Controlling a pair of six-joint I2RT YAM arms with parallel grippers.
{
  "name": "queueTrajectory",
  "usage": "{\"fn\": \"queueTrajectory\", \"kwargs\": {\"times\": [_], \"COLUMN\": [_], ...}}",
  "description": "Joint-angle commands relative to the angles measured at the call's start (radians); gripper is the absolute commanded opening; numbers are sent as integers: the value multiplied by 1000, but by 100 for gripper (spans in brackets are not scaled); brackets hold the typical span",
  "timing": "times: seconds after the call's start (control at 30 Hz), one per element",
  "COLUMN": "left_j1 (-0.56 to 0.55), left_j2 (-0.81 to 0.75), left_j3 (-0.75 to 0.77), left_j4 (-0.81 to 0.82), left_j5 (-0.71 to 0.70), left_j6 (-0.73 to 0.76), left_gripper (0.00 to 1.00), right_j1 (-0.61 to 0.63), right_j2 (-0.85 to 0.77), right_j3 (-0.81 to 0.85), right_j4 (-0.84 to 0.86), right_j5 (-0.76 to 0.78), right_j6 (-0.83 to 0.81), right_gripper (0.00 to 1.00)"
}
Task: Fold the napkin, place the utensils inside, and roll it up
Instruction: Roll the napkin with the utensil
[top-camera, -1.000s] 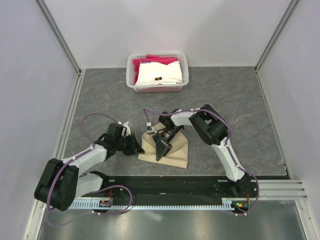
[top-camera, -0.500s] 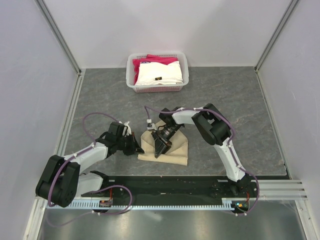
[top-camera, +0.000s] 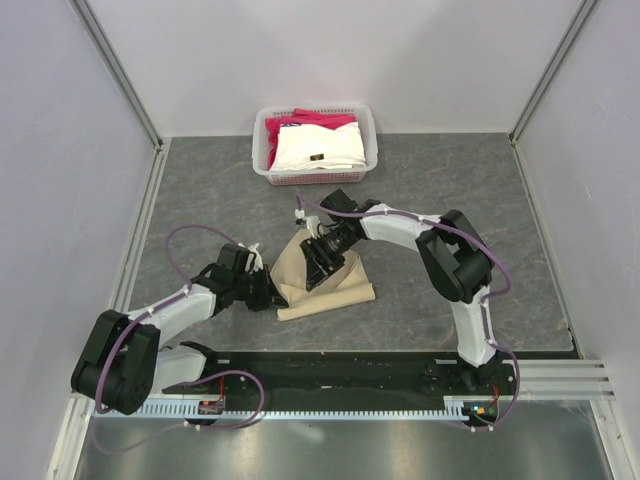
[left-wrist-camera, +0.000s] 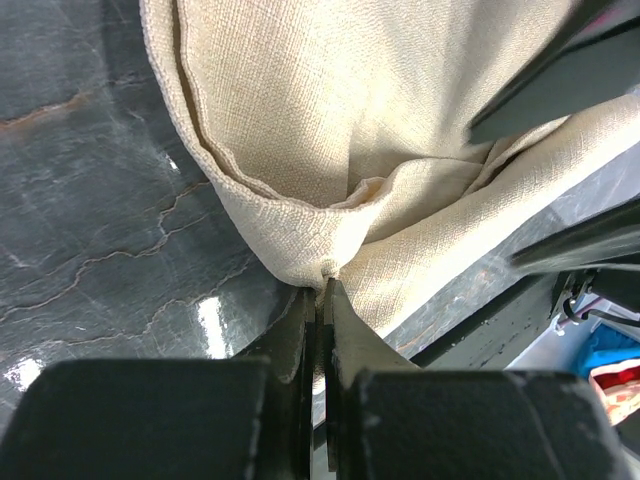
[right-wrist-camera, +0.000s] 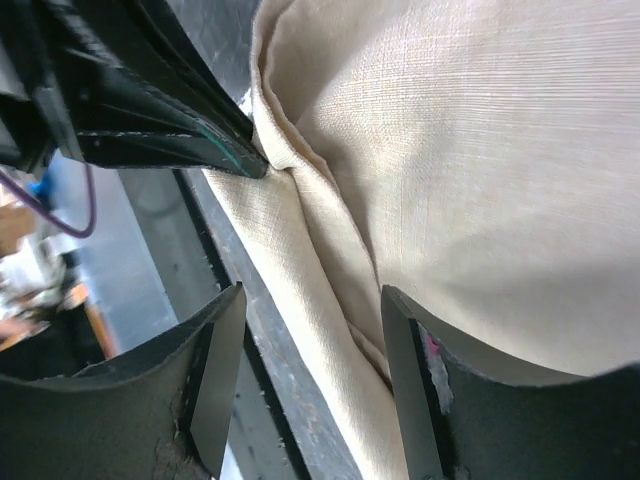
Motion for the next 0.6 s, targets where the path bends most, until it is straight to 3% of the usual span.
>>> {"fn": "queueTrajectory", "kwargs": {"times": [0.0,0.13,0.3,0.33,0.57], "left_j1": [-8,-7,-7,-7,-7], "left_j2": [11,2,16,17,50], "left_j3": [11,22,58,65,95], "left_j4": [-69,-99,-153,-162,-193], "left_j5": [-57,-88,-114,-126,-142], "left_j6": [7,1,7,7,18], "left_gripper": [2,2,2,2,2], "right_j1": [-8,28,172,236,387], "right_j2": [-191,-363,-587,-606,-624], "right_j3": [-82,-245,-447,-500,-574], "right_j4": [184,288,414,432,483], "right_j5": [155,259,567,674,842], "right_j6": [14,-75,-244,-267,-362], "right_gripper": [65,66,65,65,64]}}
